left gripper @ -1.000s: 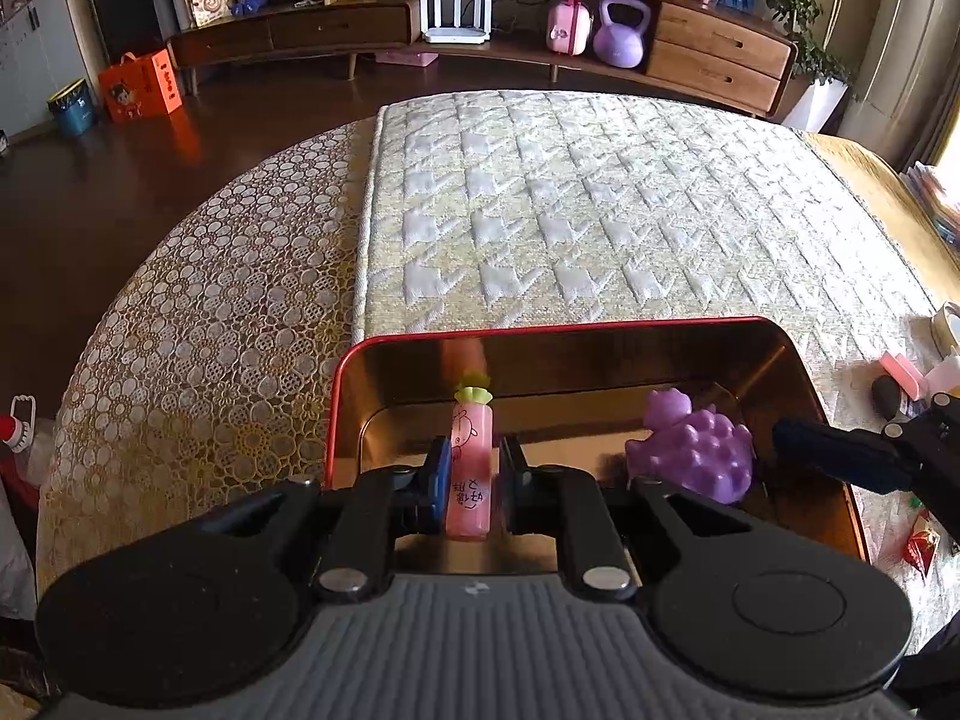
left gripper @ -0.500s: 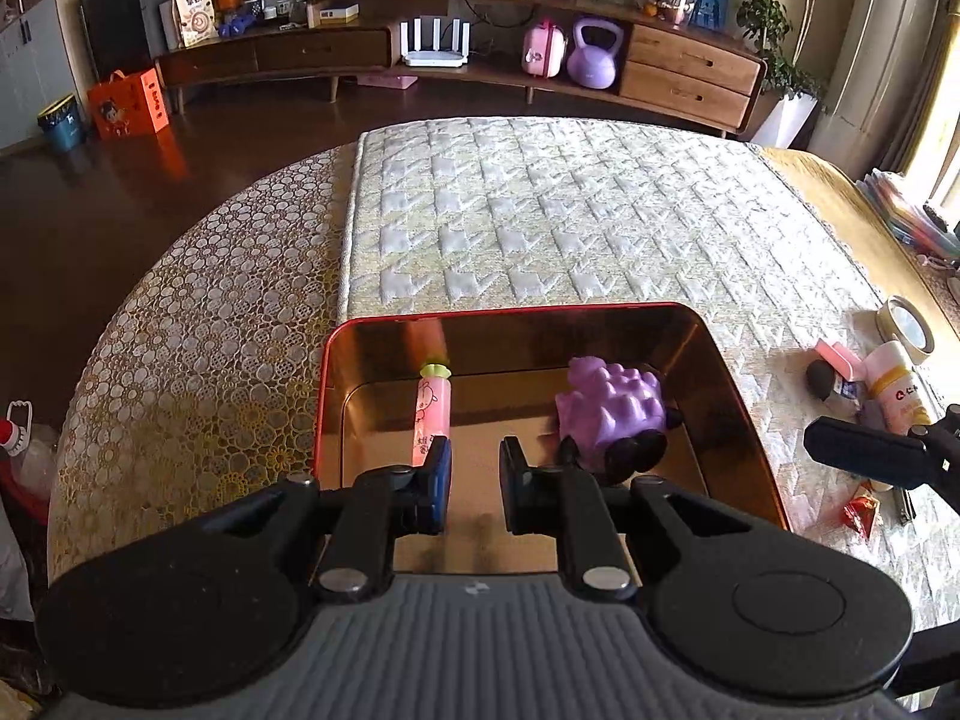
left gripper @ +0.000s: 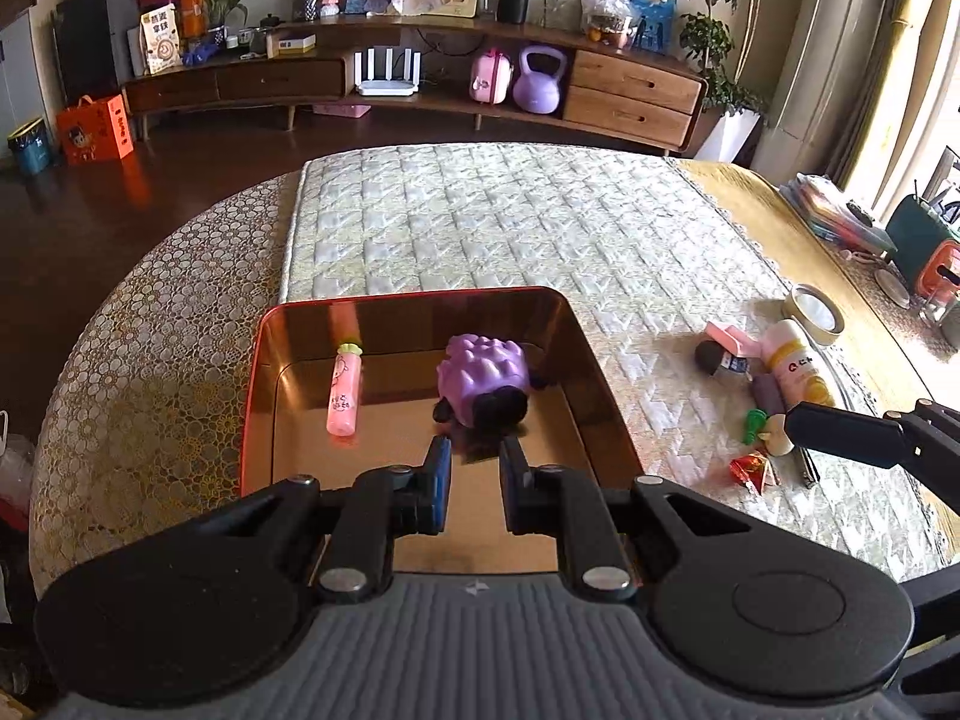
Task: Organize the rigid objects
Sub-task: 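Withdraw both tools from the box back toward the remaining items, then grasp the red snack wrapper with the left tool while the right tool grasps the white sunglasses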
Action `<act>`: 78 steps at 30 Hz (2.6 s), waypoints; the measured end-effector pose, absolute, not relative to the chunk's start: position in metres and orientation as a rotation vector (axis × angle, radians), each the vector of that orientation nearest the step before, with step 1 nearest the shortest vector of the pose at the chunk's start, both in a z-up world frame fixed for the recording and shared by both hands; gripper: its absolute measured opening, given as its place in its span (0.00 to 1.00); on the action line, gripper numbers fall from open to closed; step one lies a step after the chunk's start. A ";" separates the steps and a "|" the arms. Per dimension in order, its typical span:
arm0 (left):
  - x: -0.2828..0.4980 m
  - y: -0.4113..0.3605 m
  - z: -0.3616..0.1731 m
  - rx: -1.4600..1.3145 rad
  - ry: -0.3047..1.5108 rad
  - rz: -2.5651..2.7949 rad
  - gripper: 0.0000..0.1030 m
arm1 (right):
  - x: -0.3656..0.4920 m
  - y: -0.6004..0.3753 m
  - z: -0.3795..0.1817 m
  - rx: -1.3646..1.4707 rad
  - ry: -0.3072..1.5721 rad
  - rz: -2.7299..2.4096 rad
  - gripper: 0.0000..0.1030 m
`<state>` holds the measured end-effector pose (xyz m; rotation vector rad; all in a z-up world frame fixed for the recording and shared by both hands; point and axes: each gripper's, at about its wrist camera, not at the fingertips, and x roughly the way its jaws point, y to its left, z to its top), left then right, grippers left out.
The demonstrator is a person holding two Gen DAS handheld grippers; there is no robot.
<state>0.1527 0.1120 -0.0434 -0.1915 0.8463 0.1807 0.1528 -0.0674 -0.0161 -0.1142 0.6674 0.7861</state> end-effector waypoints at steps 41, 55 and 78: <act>0.160 -0.022 -0.079 -0.157 0.844 -0.035 0.79 | 0.184 -0.231 -0.040 -0.006 0.648 0.452 0.92; 0.197 -0.044 -0.104 -0.110 0.847 -0.065 0.80 | 0.278 -0.243 -0.076 -0.001 0.728 0.321 0.76; 0.229 -0.051 -0.132 -0.073 0.862 -0.078 0.79 | 0.326 -0.233 -0.112 0.095 0.830 0.445 0.19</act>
